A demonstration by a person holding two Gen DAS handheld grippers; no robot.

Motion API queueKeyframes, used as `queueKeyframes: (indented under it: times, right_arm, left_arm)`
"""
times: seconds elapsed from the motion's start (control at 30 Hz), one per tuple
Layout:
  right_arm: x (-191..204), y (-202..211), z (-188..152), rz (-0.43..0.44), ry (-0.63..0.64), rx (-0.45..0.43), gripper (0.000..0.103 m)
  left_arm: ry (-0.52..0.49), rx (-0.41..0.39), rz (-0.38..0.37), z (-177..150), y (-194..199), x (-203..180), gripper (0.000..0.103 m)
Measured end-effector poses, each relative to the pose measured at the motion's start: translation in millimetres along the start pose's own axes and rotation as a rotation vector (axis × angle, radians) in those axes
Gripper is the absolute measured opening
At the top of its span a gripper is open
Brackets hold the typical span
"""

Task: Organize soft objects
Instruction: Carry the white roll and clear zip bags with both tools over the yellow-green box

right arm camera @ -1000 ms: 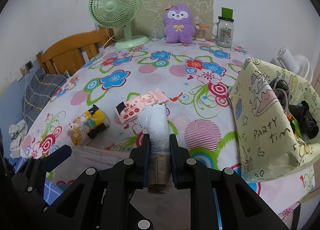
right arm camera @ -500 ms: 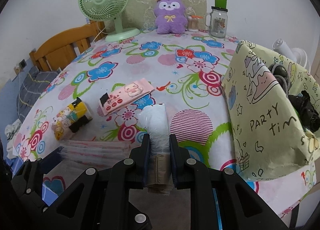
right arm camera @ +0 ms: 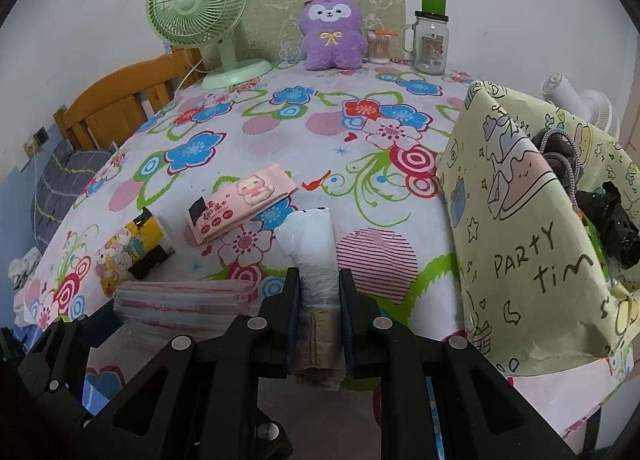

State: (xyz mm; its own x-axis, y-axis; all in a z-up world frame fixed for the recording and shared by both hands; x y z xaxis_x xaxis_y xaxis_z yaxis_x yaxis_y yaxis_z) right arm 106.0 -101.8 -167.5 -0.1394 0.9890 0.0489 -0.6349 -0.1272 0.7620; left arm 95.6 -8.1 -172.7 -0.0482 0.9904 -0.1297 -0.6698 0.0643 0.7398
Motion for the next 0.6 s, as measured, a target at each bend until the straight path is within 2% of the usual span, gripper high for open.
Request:
queueKeyframes:
  times: [0.6]
  right_arm:
    - [0,40,22,-0.024,-0.020,-0.082,0.021]
  left_arm:
    - [-0.056,-0.070,-0.018,26,38,-9,0.091]
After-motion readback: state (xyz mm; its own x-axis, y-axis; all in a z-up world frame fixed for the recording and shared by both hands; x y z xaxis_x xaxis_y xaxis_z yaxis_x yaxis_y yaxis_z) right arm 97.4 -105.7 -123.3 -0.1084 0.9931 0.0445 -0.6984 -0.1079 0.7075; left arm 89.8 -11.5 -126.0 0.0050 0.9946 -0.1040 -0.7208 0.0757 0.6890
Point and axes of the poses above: each gripper's, at about its wrist camera, not at the fingertips, and y roughly against the way its jaws point, x to its left, z to its top, the point moved 4 cm from there along -y, roughly the way its jaws point, and after that the axes turned 4 degrees about y, right-handed, at the moved point
